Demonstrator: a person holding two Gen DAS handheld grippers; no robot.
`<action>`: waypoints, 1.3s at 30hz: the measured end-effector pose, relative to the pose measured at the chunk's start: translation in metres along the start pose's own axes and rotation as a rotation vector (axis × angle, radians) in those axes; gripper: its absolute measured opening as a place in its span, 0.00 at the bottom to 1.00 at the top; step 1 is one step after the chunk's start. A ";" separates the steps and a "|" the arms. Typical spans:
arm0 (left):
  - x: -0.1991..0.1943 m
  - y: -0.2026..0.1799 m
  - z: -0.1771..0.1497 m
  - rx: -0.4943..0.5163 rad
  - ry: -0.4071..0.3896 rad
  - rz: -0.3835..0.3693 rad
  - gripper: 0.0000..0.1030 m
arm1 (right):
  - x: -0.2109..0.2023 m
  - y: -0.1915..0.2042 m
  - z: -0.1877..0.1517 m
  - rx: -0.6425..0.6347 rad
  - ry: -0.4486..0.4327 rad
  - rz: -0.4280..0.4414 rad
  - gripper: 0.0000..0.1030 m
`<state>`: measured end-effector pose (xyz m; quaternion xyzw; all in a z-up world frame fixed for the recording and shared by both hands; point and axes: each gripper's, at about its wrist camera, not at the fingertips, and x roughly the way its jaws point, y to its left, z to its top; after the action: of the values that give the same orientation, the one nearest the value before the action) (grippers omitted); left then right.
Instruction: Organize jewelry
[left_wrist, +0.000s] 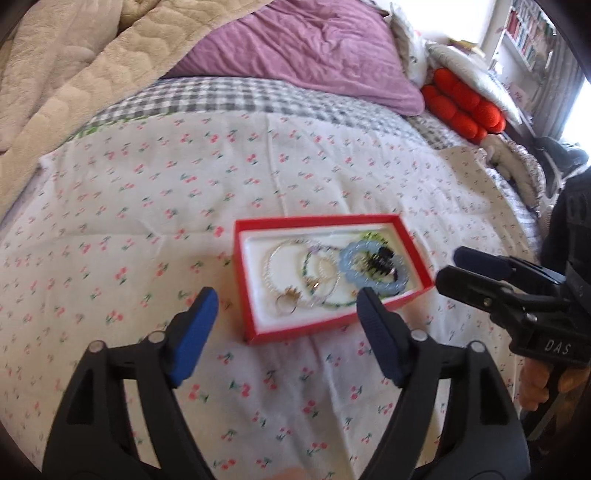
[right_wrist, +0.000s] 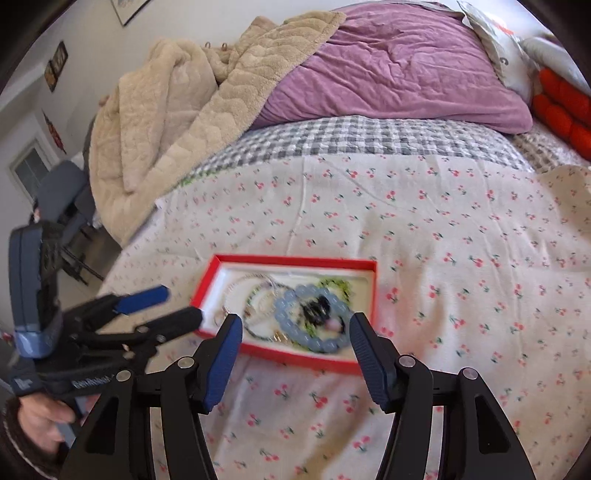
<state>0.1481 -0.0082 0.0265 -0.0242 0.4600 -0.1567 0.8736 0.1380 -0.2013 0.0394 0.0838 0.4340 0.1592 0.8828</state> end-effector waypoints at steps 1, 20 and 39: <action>-0.001 0.000 -0.003 -0.011 0.016 0.022 0.80 | -0.002 0.000 -0.005 0.000 0.020 -0.016 0.66; -0.040 -0.040 -0.076 -0.049 0.091 0.216 0.99 | -0.056 0.021 -0.081 -0.112 0.116 -0.228 1.00; -0.070 -0.030 -0.125 -0.079 0.068 0.258 0.99 | -0.057 0.038 -0.123 -0.160 0.143 -0.332 1.00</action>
<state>0.0017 -0.0032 0.0160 0.0060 0.4946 -0.0255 0.8688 -0.0004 -0.1852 0.0174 -0.0708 0.4894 0.0509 0.8677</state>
